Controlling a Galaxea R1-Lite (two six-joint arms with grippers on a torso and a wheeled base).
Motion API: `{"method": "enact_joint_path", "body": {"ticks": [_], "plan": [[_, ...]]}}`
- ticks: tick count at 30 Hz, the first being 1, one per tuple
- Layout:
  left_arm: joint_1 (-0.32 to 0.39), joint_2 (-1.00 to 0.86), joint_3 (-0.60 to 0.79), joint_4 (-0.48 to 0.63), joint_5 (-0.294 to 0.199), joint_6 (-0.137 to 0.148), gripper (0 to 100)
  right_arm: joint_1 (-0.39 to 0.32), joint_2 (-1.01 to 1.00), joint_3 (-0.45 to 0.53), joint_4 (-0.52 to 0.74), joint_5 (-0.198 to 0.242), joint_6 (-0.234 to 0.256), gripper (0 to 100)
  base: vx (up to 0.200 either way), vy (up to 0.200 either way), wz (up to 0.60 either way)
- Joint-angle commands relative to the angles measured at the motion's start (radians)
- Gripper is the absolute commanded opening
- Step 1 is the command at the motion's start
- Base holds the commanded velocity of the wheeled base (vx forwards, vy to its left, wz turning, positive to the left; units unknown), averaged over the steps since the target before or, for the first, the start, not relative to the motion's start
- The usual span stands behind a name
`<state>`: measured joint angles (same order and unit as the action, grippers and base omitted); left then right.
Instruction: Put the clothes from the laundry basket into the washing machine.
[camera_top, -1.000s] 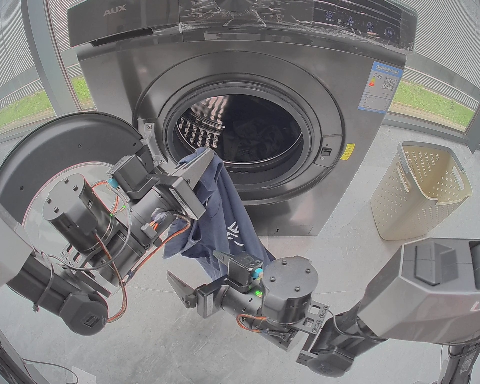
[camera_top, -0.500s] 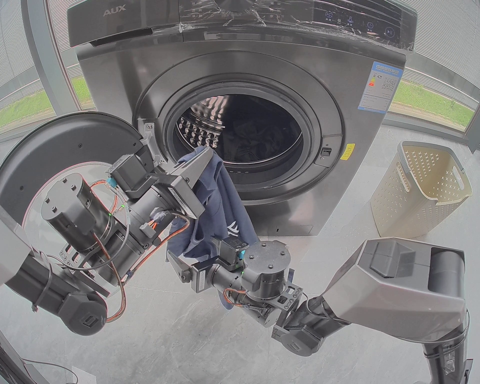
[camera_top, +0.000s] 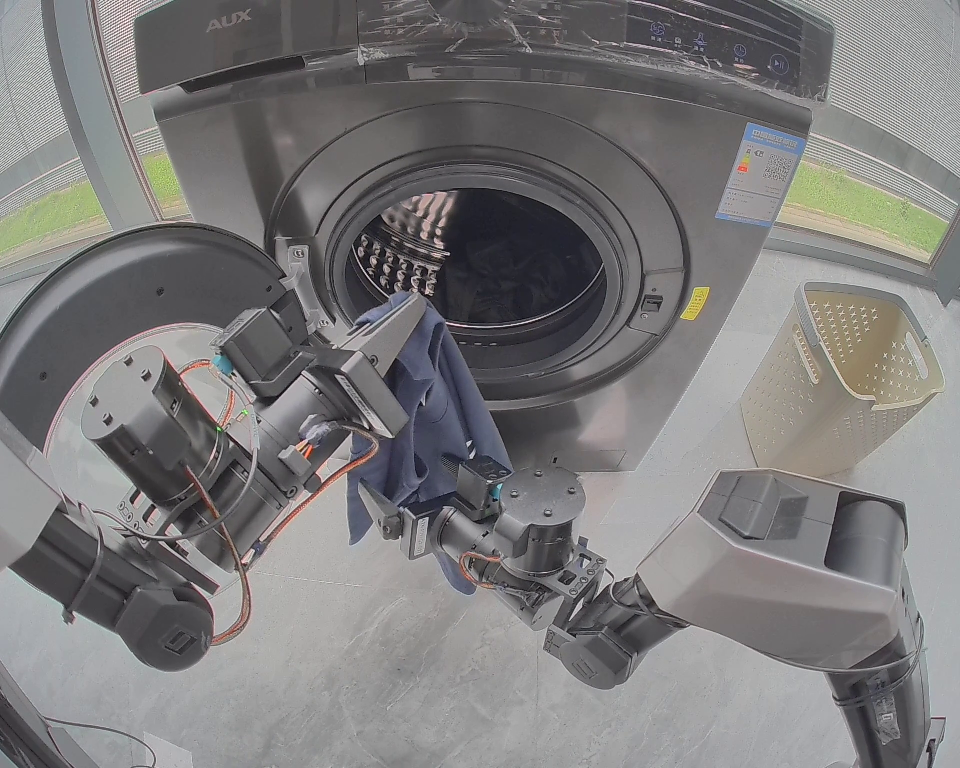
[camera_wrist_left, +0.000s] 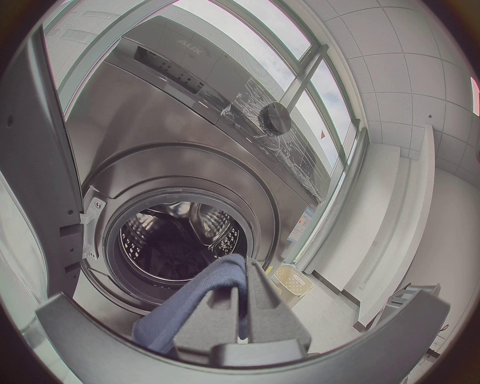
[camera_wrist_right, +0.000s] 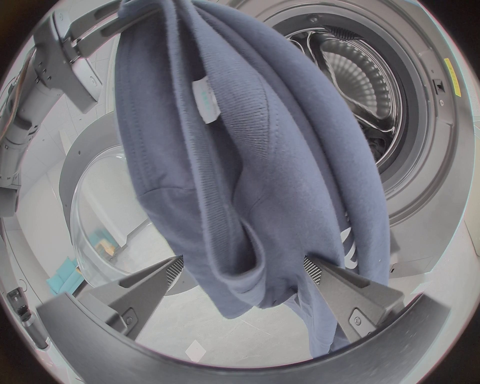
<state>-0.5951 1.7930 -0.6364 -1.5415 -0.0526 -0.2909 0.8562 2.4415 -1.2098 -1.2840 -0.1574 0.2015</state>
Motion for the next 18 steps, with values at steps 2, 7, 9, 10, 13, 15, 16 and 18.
{"method": "enact_joint_path", "body": {"ticks": [2, 7, 9, 10, 13, 15, 16, 18], "plan": [[0.0, 0.0, 0.001, 0.0, 0.0, -0.001, 0, -0.006, 0.008, -0.004, -0.005, -0.002, -0.001, 0, 0.0, 0.0, 0.0], [0.0, 0.003, 0.001, 0.0, 0.0, -0.001, 0, -0.006, 0.007, -0.002, -0.008, -0.002, -0.001, 0, 0.0, 0.0, 0.0], [0.0, 0.003, 0.001, 0.0, 0.0, -0.001, 0, -0.006, 0.007, -0.004, -0.008, -0.002, -0.001, 0, 0.0, 0.0, 0.0], [0.0, 0.002, 0.001, 0.0, 0.0, -0.001, 0, -0.006, 0.007, -0.004, -0.008, -0.002, -0.002, 0, 0.0, 0.0, 0.0], [0.0, 0.002, 0.001, 0.0, 0.002, -0.001, 0, -0.006, 0.007, -0.002, -0.008, -0.002, -0.001, 0, 0.0, 0.0, 0.0], [0.0, 0.002, 0.001, 0.0, 0.0, -0.001, 0, -0.006, 0.007, -0.001, -0.008, -0.004, -0.001, 0, 0.0, 0.0, 0.0], [0.0, 0.002, 0.001, 0.0, 0.0, -0.001, 0, -0.006, 0.007, 0.004, -0.008, -0.004, -0.001, 0, 0.0, 0.0, 0.0], [0.0, 0.005, 0.001, 0.0, 0.002, -0.001, 0, -0.006, -0.004, 0.021, -0.011, -0.005, -0.001, 0, 0.0, 0.0, 0.0]]}}
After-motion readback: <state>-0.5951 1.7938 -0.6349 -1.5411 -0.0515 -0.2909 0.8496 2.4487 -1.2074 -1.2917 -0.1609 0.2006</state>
